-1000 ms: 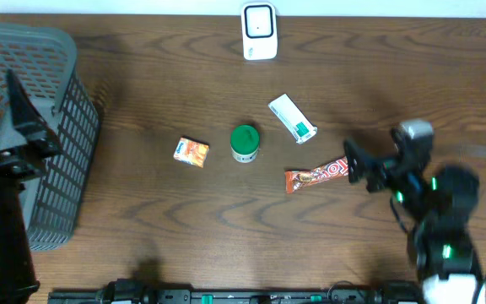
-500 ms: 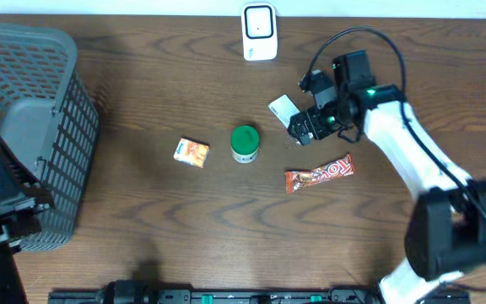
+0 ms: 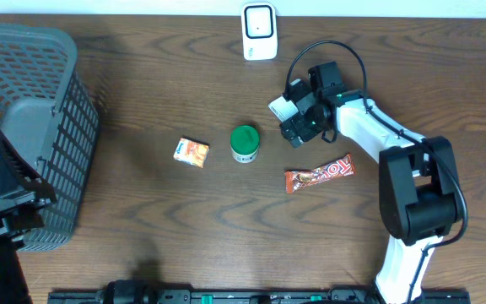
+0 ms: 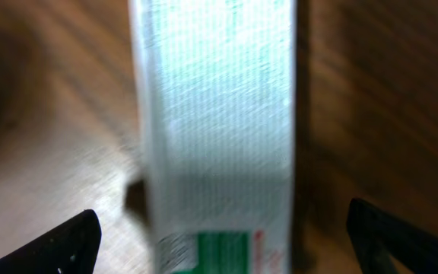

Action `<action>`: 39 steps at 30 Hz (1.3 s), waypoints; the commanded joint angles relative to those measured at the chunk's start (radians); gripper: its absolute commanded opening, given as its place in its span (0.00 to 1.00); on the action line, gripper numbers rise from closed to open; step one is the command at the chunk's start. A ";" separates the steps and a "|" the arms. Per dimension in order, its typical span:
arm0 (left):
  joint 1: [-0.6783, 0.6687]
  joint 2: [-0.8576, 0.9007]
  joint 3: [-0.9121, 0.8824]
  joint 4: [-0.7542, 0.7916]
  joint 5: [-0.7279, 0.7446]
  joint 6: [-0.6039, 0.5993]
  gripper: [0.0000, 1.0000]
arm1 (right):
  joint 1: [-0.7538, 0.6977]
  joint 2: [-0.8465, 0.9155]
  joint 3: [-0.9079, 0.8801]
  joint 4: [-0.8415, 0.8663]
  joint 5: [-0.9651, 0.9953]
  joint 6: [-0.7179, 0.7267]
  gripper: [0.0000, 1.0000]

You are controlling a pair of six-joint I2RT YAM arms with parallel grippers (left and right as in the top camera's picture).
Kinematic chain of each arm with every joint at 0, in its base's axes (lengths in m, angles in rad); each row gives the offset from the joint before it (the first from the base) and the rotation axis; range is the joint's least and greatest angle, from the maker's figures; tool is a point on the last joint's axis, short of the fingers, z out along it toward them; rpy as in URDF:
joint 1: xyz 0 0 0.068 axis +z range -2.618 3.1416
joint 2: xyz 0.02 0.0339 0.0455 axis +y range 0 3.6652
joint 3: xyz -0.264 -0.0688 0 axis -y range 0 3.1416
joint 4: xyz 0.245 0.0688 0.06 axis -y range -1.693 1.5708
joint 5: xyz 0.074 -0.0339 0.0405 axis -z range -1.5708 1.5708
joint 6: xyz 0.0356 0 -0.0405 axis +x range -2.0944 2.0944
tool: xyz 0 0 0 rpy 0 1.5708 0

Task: Scan the item barcode
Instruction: 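Grasp the Panadol box with the right gripper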

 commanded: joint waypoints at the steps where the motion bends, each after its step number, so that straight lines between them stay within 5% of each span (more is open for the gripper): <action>1: 0.004 0.003 -0.004 0.002 -0.013 -0.013 0.97 | 0.015 0.047 0.014 0.008 0.054 -0.011 0.76; 5: 0.004 0.003 -0.004 0.006 -0.013 -0.013 0.97 | 0.015 0.059 0.012 0.000 0.035 0.042 0.47; 15: 0.004 0.003 -0.004 0.006 -0.013 -0.013 0.97 | 0.001 -0.022 0.073 -0.155 -0.189 0.100 0.34; 20: 0.004 0.003 -0.004 0.006 -0.013 -0.013 0.97 | -0.030 -0.159 0.128 -0.373 -0.268 0.074 0.44; 27: 0.004 0.003 -0.004 0.010 -0.013 -0.013 0.97 | -0.056 -0.386 0.130 -0.615 -0.555 0.028 0.36; 39: 0.004 0.003 -0.004 0.010 -0.013 -0.013 0.97 | -0.055 -0.480 0.130 -0.711 -0.803 0.030 0.34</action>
